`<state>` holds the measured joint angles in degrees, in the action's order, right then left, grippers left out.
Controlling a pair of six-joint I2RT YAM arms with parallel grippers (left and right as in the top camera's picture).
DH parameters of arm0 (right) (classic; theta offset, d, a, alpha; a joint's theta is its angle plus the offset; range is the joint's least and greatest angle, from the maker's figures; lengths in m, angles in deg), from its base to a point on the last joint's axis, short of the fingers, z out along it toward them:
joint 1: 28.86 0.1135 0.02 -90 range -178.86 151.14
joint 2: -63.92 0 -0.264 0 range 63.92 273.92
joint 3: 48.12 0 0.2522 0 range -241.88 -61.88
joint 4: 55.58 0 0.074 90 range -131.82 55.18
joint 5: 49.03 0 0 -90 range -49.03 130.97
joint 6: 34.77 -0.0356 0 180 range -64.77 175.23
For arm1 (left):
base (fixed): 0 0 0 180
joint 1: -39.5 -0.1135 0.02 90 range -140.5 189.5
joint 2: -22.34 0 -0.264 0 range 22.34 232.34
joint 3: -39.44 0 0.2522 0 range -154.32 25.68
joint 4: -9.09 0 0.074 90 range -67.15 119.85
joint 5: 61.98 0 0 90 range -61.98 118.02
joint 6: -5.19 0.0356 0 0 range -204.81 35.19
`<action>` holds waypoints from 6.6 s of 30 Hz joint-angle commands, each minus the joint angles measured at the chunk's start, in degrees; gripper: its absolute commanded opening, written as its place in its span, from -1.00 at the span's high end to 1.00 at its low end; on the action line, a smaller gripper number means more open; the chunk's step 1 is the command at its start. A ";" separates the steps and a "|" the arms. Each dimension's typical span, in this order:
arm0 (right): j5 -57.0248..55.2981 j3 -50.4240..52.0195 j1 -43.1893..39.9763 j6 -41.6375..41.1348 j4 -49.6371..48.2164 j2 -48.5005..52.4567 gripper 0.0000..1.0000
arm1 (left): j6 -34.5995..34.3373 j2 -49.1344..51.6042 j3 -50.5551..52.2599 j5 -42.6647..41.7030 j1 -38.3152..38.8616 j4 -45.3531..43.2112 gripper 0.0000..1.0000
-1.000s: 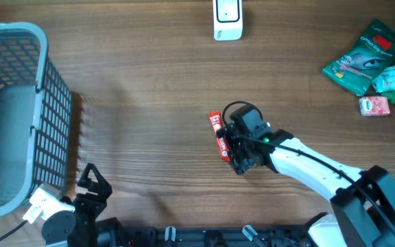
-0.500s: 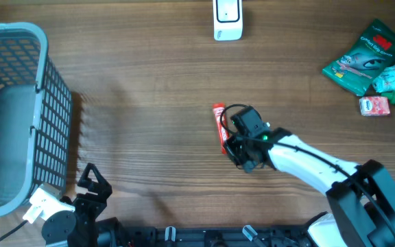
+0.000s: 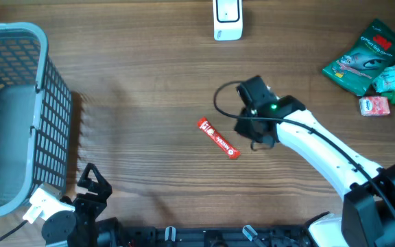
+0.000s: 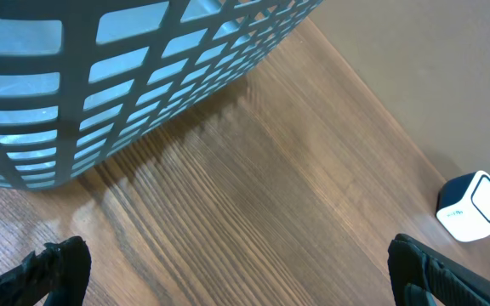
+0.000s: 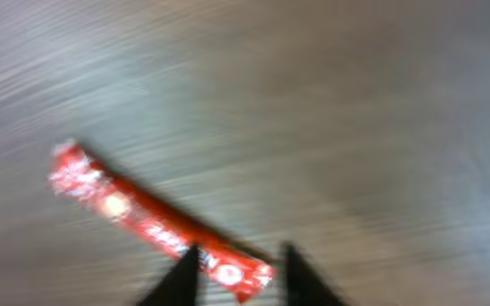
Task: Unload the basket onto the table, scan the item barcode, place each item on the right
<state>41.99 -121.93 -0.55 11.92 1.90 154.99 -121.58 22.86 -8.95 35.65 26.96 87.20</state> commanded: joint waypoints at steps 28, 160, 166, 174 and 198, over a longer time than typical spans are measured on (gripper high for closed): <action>-16.37 0.83 20.06 32.63 -6.64 12.13 0.18 | -0.35 -0.13 0.09 0.74 -0.11 -0.04 -1.00; -13.97 -8.61 12.11 38.64 -0.09 20.39 -0.09 | -0.35 -0.13 0.09 0.74 -0.11 -0.04 -1.00; -14.08 -8.50 12.13 38.82 -1.27 22.08 -0.11 | -0.35 -0.13 0.09 0.74 -0.11 -0.04 -1.00; -14.08 -8.50 12.13 37.31 0.72 26.53 0.29 | -0.35 -0.13 0.09 0.74 -0.11 -0.04 -1.00; -24.41 -8.50 16.13 28.28 3.54 26.67 0.21 | -0.35 -0.13 0.09 0.74 -0.11 -0.04 -1.00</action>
<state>15.82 -132.84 15.23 41.56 5.01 177.74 -121.58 22.86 -8.95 35.65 26.96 87.20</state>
